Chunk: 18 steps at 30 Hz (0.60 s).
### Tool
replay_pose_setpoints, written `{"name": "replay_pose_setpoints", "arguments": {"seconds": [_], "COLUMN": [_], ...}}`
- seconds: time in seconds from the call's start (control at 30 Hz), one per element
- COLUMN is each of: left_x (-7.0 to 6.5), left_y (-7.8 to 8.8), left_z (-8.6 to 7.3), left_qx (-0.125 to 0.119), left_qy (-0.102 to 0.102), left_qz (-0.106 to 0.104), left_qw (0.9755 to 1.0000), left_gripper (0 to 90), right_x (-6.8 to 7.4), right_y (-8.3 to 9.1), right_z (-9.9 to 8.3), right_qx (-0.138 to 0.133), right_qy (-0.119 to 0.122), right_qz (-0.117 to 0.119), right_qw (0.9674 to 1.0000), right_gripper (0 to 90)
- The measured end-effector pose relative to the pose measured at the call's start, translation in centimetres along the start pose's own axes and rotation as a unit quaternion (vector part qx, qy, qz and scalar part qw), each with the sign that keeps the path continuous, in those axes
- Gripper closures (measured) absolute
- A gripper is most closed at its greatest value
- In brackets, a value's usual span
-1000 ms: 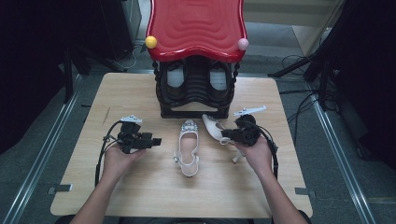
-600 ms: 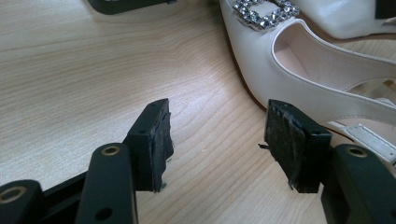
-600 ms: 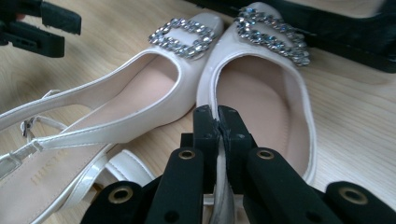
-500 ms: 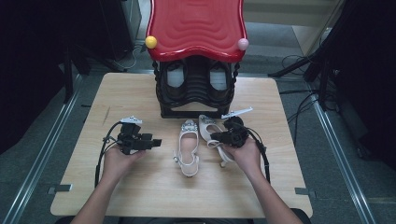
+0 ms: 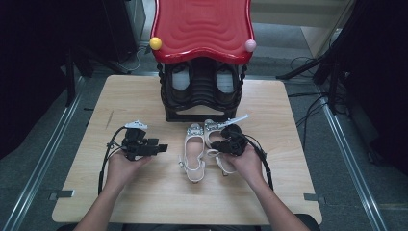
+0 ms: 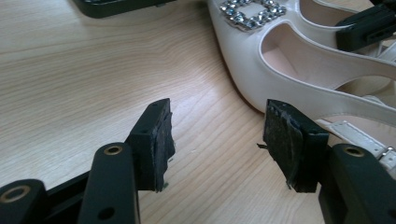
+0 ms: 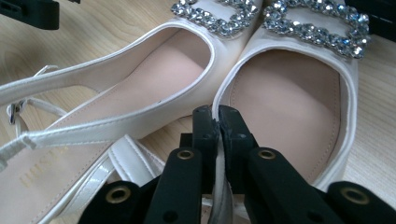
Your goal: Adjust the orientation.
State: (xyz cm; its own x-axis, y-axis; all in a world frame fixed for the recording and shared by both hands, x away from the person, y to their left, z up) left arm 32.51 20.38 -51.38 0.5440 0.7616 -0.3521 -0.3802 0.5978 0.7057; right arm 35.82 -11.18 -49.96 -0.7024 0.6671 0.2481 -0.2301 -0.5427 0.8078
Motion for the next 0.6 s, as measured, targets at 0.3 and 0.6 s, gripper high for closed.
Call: {"name": "replay_pose_setpoints", "arguments": {"seconds": [0.3, 0.6], "left_x": [-1.5, -2.3], "left_y": [-1.1, -4.0], "left_z": [0.3, 0.7], "left_qx": [0.016, 0.051], "left_qy": [-0.002, 0.004], "left_qz": [-0.039, -0.07], "left_qw": [0.9991, 0.9962], "left_gripper": [66.8, 80.5], "right_x": [-1.2, -4.2], "right_y": [3.1, 5.2], "right_z": [-0.8, -2.9], "right_qx": [-0.069, -0.092], "right_qy": [-0.001, -0.048], "right_qz": [0.022, 0.009], "right_qw": [0.9974, 0.9946], "right_gripper": [76.7, 90.0]}}
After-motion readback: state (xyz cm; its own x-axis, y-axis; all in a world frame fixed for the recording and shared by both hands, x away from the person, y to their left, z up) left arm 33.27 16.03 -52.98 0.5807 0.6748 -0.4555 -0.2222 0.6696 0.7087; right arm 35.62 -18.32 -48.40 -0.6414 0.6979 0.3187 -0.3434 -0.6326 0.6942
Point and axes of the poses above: each handheld gripper's, and its own axes: y roughly backward along the jaws, z roughly out of its top, x roughly to its left, the point moved 1 cm from there along -y, roughly forward along the jaws, and after that the axes turned 4 degrees about x, right-handed, at the moved point
